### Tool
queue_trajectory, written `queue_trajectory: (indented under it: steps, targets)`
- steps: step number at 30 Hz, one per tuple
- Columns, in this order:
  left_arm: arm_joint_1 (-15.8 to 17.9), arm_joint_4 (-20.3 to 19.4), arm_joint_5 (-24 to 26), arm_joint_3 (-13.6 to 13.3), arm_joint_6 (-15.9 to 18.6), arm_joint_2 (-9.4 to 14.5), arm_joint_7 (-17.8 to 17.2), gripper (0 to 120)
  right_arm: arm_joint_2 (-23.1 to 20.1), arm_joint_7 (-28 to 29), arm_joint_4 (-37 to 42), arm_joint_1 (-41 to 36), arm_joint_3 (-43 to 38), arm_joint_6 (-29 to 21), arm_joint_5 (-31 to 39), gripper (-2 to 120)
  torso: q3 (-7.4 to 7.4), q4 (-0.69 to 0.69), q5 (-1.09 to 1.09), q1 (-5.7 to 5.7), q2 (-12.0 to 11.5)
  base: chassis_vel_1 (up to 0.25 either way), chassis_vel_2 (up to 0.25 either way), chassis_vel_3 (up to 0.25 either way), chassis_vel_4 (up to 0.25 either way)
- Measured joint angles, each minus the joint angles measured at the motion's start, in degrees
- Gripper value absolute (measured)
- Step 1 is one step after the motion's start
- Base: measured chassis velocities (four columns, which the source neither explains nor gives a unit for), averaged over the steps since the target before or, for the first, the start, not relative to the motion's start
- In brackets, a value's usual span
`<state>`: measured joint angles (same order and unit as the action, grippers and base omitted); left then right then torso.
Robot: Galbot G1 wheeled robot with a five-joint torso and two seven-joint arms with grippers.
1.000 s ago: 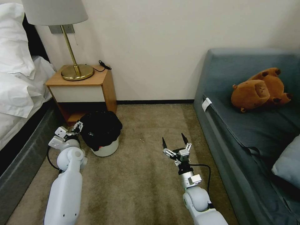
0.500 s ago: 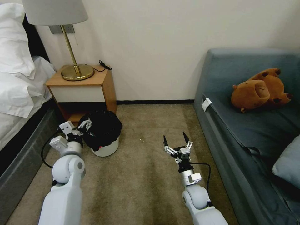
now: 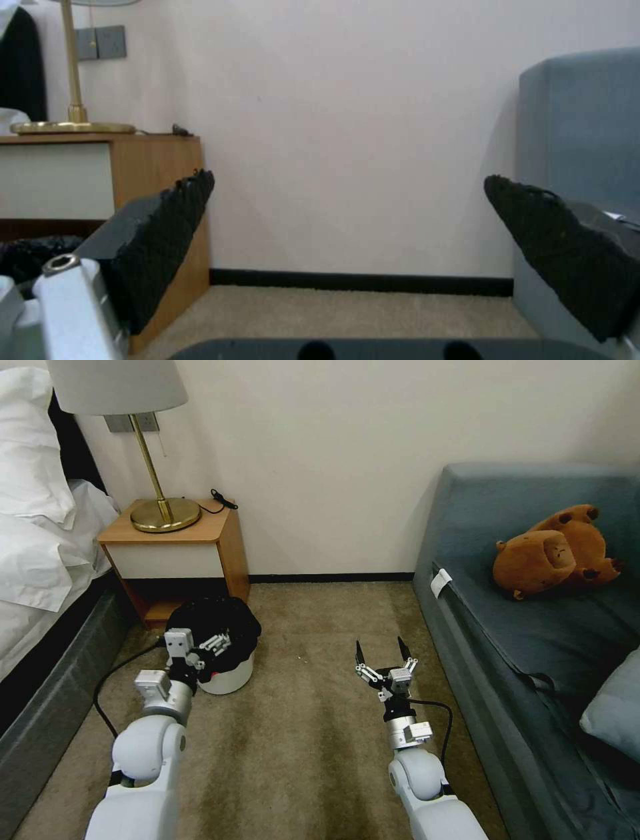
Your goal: Pick up the trash bin, then pick up the garbage on the floor and place it into the trash bin.
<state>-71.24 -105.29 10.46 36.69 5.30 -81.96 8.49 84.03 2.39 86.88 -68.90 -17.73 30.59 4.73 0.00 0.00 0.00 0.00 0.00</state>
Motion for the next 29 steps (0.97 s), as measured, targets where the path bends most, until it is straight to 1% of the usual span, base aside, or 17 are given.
queue_trajectory:
  steps: [1,2,4,9,29]
  targets:
    - [-0.05,1.37,0.0,-0.18,-1.55,-0.11,0.12,99,0.0,0.0,0.0,0.02,-0.03,0.0,0.0,100,0.0,0.0,0.0,0.0,0.0,0.0,0.0,0.0,0.0]
    - [-0.05,1.37,0.0,-0.18,-1.55,-0.11,0.12,99,0.0,0.0,0.0,0.02,-0.03,0.0,0.0,100,0.0,0.0,0.0,0.0,0.0,0.0,0.0,0.0,0.0]
    - [-0.55,3.04,0.55,-0.5,-4.1,-0.33,0.11,99,0.0,0.0,0.0,0.09,-0.12,0.0,0.01,100,0.0,0.0,0.0,0.0,0.0,0.0,0.0,0.0,0.0]
    - [-1.44,3.73,1.47,-1.03,-6.2,-0.62,0.1,100,0.09,0.16,0.0,-0.13,-0.25,-0.13,-0.26,100,0.0,0.0,0.0,0.0,0.0,0.0,0.0,0.0,0.0]
    - [-1.33,3.96,1.72,-1.13,-6.52,-0.76,-0.14,99,-0.13,0.12,0.25,-0.62,-0.6,-0.79,-0.64,100,0.0,0.0,0.0,0.0,0.0,0.0,0.0,0.0,0.0]
